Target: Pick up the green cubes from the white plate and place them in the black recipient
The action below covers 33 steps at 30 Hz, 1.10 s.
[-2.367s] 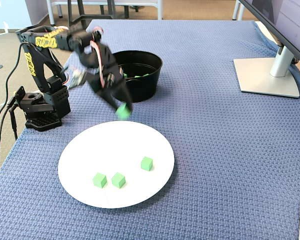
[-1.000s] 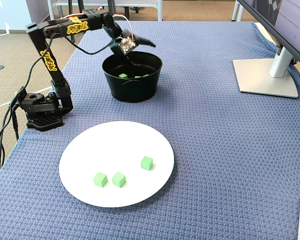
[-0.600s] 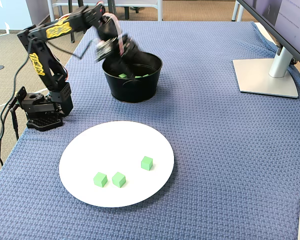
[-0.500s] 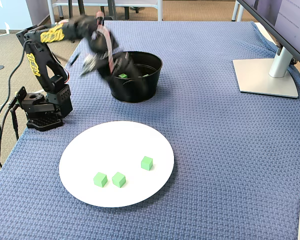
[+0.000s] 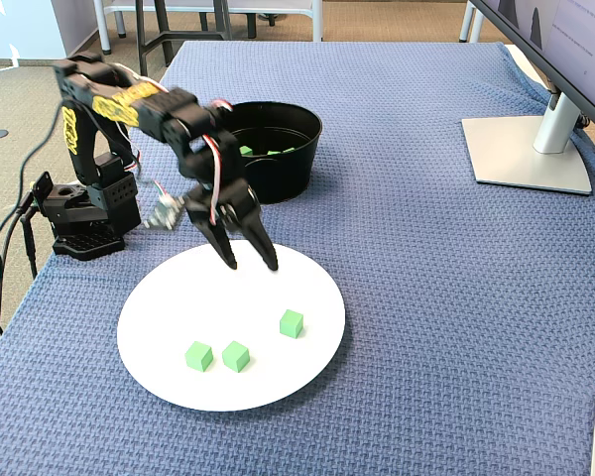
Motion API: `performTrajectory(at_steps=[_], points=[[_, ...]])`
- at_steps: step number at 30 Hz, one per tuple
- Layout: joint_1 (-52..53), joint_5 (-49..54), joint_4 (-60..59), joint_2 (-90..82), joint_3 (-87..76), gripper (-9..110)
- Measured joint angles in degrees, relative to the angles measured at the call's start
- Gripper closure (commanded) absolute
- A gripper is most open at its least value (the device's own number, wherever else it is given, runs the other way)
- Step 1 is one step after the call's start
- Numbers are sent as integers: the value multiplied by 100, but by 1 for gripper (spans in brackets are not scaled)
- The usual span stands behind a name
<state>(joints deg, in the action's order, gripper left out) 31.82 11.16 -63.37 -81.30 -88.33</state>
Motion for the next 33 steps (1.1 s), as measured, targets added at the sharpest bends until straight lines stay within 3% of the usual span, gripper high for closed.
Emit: performTrajectory(at_steps=[7, 14, 33], points=[[-9, -26, -1336, 1890, 2531, 74], [70, -132, -1872, 3006, 4395, 74], [422, -79, -1556, 4201, 5581, 77]])
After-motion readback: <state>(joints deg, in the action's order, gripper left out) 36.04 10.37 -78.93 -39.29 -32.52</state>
